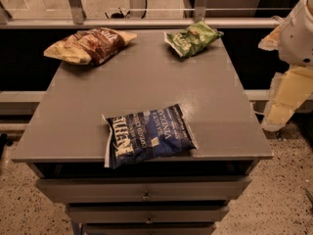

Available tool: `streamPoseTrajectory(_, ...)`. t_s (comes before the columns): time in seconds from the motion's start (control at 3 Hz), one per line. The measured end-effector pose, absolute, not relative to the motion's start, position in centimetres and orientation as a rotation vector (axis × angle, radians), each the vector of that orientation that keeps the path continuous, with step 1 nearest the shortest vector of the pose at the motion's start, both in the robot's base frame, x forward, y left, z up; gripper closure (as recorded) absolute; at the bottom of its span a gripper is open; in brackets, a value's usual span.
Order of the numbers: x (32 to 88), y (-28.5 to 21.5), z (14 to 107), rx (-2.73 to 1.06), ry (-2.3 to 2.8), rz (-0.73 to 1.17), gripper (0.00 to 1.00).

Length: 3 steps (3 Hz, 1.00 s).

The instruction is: Move green jalapeno chip bag near blue chip bag

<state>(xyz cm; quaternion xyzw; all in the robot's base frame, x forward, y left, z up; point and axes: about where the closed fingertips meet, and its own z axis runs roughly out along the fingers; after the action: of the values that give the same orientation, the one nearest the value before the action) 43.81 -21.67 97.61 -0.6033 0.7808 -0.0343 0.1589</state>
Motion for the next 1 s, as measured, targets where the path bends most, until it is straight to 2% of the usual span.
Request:
streamPoseTrajectory(0.67,46.0,-21.8,97.0,-1.734,2.199,-0.109,0.0)
streamPoseTrajectory(1.0,50.4,-22.7,96.4,-1.72,2.131,-0.124,0.0)
